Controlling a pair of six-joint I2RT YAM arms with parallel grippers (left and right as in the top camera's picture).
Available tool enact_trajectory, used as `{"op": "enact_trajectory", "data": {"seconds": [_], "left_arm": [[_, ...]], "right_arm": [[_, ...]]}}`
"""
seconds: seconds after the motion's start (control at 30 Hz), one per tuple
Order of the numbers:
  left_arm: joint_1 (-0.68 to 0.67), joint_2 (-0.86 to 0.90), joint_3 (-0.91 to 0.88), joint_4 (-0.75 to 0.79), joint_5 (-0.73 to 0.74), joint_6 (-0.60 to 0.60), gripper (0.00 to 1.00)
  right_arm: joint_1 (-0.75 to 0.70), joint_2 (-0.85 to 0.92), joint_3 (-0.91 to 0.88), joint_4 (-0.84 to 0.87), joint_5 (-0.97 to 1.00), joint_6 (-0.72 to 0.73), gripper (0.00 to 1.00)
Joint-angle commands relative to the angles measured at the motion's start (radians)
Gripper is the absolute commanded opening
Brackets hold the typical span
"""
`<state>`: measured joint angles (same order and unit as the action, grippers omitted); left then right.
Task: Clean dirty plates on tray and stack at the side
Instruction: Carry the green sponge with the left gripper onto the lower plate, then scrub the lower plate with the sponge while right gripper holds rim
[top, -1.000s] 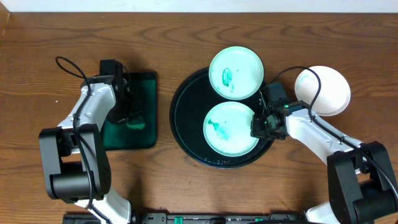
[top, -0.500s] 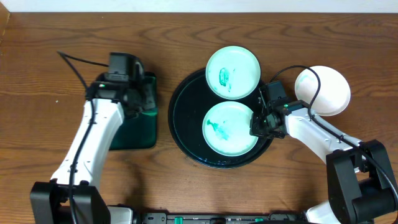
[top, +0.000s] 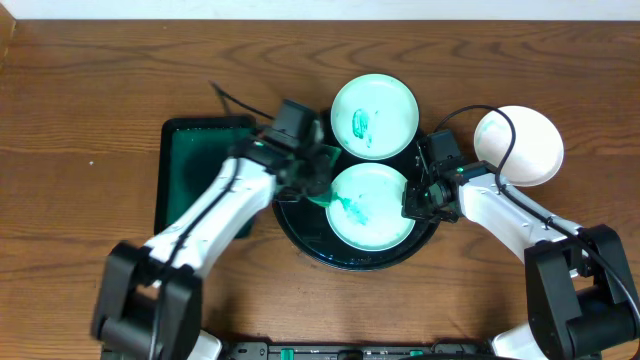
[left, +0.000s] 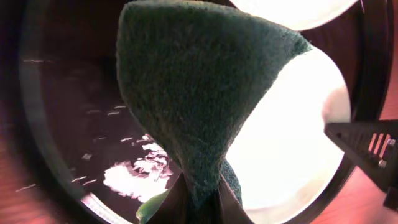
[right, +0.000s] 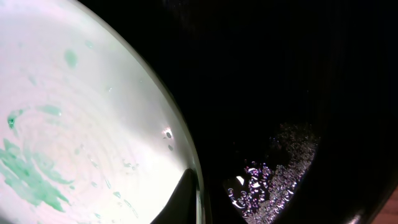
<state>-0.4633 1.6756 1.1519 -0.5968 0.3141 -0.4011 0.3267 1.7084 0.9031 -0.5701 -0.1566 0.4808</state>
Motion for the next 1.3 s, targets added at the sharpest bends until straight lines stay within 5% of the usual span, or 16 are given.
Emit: {"op": "enact_trajectory", "data": {"seconds": [0.0, 0.33, 0.53, 0.87, 1.27], "left_arm": [[-0.048, 0.08, 0.004, 0.045, 0.047, -0.065, 0.07], [-0.126, 0.285, 0.005, 0.121, 0.066, -0.14, 0.07], [-0.167, 0.359, 0.005, 0.144, 0.313, -0.139, 0.07], [-0.241, 0.361, 0.005, 0.209, 0.48, -0.14, 0.07], [-0.105, 0.361, 0.005, 0.129, 0.24, -0.095, 0.07]], "right_arm": [[0.008, 0.07, -0.025, 0.009, -0.04, -0.007, 0.01], [0.008, 0.07, -0.025, 0.009, -0.058, -0.007, 0.01], [0.008, 0.07, -0.025, 0.01, -0.058, -0.006, 0.01], [0.008, 0.07, -0.025, 0.01, -0.058, -0.006, 0.01], [0.008, 0.07, -0.025, 0.001, -0.058, 0.001, 0.01]]}}
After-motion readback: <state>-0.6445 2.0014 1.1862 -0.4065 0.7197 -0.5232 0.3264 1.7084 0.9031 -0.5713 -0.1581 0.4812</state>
